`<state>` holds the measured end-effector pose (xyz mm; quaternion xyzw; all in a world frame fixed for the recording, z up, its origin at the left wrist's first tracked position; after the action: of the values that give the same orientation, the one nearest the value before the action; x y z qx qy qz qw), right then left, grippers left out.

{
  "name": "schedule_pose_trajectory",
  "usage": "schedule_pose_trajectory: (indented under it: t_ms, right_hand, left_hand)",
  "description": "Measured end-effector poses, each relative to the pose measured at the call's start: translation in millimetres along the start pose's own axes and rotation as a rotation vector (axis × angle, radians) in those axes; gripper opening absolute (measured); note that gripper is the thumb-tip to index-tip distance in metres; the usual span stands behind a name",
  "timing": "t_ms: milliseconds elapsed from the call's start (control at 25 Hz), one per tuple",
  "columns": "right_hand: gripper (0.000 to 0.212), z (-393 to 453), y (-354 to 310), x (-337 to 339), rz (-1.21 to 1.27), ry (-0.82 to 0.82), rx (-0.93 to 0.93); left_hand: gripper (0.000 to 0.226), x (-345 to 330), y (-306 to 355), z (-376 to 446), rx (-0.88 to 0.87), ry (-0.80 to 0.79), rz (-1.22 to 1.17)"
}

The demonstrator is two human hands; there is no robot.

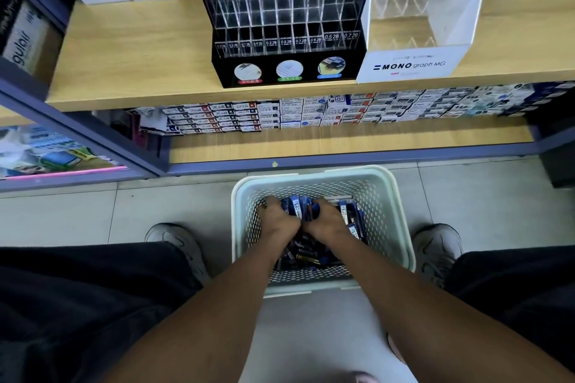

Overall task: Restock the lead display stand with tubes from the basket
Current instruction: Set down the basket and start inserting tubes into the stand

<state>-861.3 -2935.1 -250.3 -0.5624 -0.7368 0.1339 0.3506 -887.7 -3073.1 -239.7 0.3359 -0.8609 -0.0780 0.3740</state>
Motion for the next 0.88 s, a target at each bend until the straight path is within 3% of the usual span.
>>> schedule_pose_trajectory:
  t_ms: [440, 640, 880]
  right_hand:
    - [0.046, -14.8, 8.6, 8.6, 0.499, -0.109, -0.056]
    - [0.023, -23.1, -7.0, 15.6, 0.591, -0.127, 0.034]
    - [0.036, -33.1, -12.2, 5.9, 0.600, -0.294, 0.018]
  left_hand:
    - [0.046, -4.3, 4.9, -19.6, 0.014, -0.178, -0.318]
    - [0.030, -5.3, 7.0, -31.5, 0.047, -0.219, -0.468]
    - [0.045, -8.2, 8.1, -39.6, 0.047, -0.278, -0.481]
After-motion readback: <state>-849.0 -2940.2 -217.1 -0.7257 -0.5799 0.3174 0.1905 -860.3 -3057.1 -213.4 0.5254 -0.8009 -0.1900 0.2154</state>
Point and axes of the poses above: each hand's wrist, its own z-axis towards the middle knuckle, its own x-axis out of the back of the hand, y = z × x, the point moved 8 cm from there along z, towards the middle knuckle, and after that the axes turned 11 degrees about z, right-handed, at the moved point
